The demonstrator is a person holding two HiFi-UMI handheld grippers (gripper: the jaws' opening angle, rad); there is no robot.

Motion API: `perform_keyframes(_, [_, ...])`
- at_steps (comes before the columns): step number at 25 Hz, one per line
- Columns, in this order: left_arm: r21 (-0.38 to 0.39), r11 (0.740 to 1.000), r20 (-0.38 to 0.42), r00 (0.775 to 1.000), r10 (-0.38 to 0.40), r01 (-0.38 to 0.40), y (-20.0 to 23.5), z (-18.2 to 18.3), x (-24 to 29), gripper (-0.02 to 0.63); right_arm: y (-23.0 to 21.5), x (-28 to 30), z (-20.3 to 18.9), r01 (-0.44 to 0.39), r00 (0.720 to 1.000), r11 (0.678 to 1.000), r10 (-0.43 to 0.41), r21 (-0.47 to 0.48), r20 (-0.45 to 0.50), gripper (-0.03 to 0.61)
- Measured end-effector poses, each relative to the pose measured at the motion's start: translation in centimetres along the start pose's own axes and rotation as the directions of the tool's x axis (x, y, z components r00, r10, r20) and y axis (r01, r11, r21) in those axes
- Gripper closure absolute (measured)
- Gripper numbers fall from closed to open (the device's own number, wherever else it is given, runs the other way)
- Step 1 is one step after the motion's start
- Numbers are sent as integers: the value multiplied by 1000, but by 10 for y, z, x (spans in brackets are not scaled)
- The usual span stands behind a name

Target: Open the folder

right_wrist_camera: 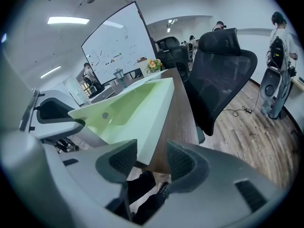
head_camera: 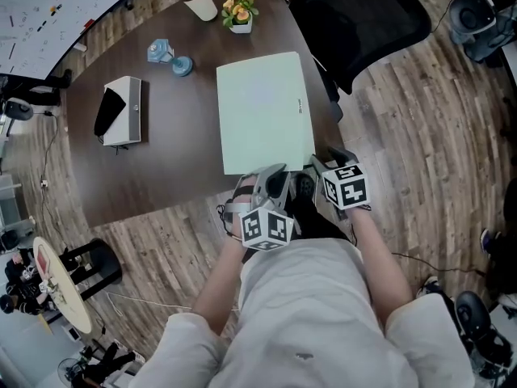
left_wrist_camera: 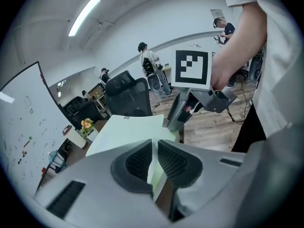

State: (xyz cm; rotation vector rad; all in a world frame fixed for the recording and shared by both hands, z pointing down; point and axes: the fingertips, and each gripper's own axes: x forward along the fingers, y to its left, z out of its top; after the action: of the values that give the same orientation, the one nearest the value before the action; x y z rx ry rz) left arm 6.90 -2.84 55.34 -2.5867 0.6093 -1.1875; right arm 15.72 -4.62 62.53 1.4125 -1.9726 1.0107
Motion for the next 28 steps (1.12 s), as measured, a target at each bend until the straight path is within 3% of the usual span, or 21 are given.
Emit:
perform_keyframes(10, [-165, 984, 64, 995, 82, -71, 20, 5, -32, 578, -1, 0, 1, 30, 1000, 1000, -30, -9, -5, 380])
perform_keyframes(17, [-227, 967, 91, 986, 141, -117, 30, 7, -56, 581, -9, -2, 6, 70, 998, 997, -70, -11, -4, 396])
perform_keyframes(28, [-421, 884, 112, 956, 273, -203, 63, -11, -102, 591, -8, -1, 7, 99, 994, 993, -102, -58, -38, 407])
